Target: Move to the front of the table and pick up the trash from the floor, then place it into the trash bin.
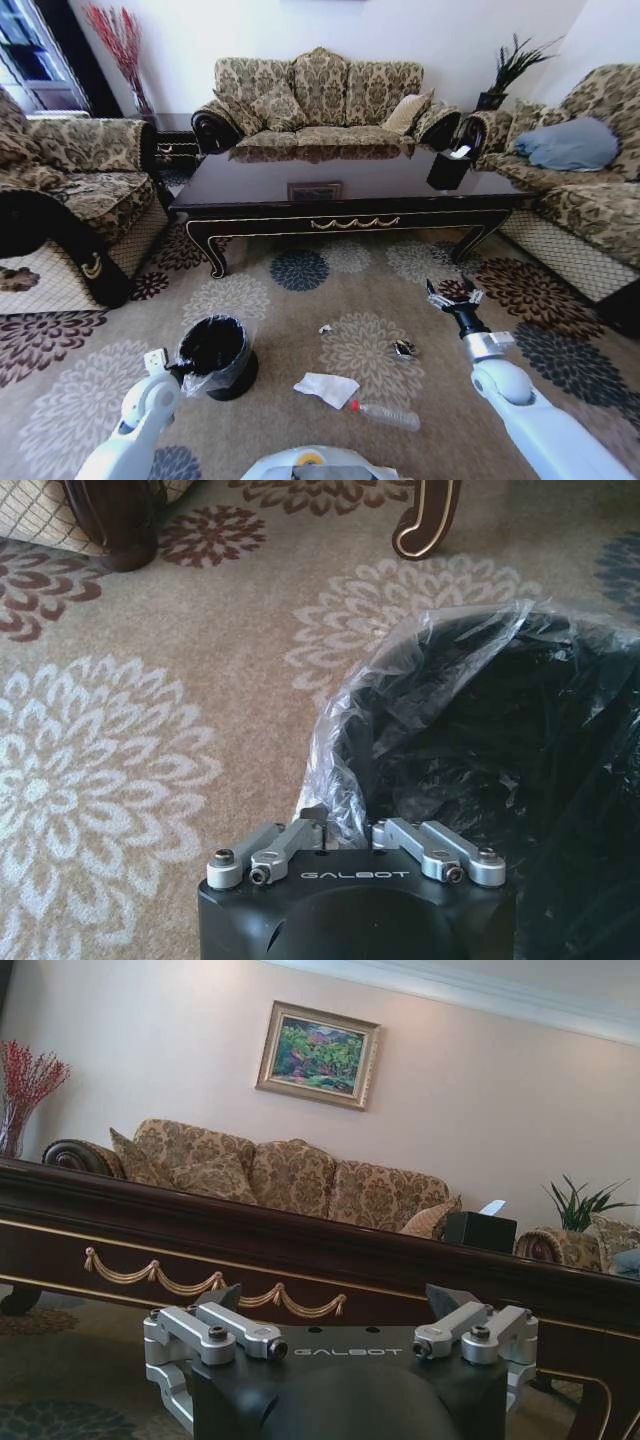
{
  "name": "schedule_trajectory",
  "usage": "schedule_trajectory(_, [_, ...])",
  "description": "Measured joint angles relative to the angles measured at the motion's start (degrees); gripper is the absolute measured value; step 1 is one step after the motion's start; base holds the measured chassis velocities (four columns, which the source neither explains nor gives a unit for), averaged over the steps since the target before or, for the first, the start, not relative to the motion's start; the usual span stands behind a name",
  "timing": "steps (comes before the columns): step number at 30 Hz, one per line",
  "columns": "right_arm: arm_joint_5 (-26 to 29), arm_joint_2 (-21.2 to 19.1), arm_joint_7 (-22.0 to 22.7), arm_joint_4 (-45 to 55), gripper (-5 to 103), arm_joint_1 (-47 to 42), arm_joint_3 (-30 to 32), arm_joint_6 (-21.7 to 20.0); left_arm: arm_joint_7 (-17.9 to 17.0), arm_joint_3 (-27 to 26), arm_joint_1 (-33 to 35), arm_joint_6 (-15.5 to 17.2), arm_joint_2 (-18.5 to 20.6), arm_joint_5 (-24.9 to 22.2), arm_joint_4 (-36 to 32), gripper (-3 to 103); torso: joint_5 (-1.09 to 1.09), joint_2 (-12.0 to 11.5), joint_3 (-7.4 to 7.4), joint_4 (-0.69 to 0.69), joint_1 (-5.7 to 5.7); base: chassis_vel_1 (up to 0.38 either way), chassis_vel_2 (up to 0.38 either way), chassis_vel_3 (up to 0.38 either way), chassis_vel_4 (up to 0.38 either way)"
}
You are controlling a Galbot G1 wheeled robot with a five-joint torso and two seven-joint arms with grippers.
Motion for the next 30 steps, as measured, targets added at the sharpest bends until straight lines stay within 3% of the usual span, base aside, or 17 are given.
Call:
schedule_trajectory(6, [-0.1,-1.0,0.1,1.0,100,-0.6,-0.7,0.8,-1.2,-1.0,0.6,0.0,0.2,-1.6,-1.9,4,-0.01,0.0,0.00,0.01,0.00,0.000,0.000,0.000,0.000])
schedule_trajectory(13, [0.3,-3.3,-1.8,1.2,100,-0.5,-2.2,2.1,-3.0,-3.4,0.8,0.3,1.3,-4.9,-4.8,4,-0.01,0.0,0.01,0.02,0.00,0.000,0.000,0.000,0.000])
schedule_trajectory(16, [0.5,-6.0,-4.9,1.1,100,1.4,-4.8,3.4,-3.8,-6.4,0.8,0.3,2.6,-8.6,-7.6,4,0.00,0.0,0.00,-0.01,0.00,0.000,0.000,0.000,0.000])
schedule_trajectory(23, [0.1,-10.6,-10.7,1.0,100,6.3,-10.5,3.4,-4.5,-11.4,1.5,0.3,4.1,-12.2,-11.6,4,0.00,0.0,0.00,0.03,0.00,0.000,0.000,0.000,0.000])
schedule_trajectory(25, [-0.4,-13.9,-14.9,-0.4,100,9.4,-13.7,4.4,-5.0,-13.7,2.2,0.3,5.1,-14.6,-13.9,4,0.01,0.0,0.00,0.01,0.00,0.000,0.000,0.000,0.000])
schedule_trajectory(27, [-0.6,-14.3,-15.4,-0.6,100,9.7,-14.1,4.6,-5.1,-14.0,2.4,0.3,5.2,-14.9,-14.1,4,0.01,0.0,0.00,0.02,0.00,0.000,0.000,0.000,0.000])
schedule_trajectory(29, [-0.4,-17.2,-19.7,-2.1,100,11.1,-15.8,5.3,-5.2,-15.4,3.2,0.3,5.6,-16.0,-15.4,4,0.01,0.0,0.00,0.02,0.00,0.000,0.000,0.000,0.000])
schedule_trajectory(30, [-0.4,-17.2,-19.7,-2.1,100,11.1,-15.8,5.3,-5.2,-15.4,3.2,0.3,5.6,-16.0,-15.4,4,0.01,0.0,0.00,0.02,0.00,0.000,0.000,0.000,0.000])
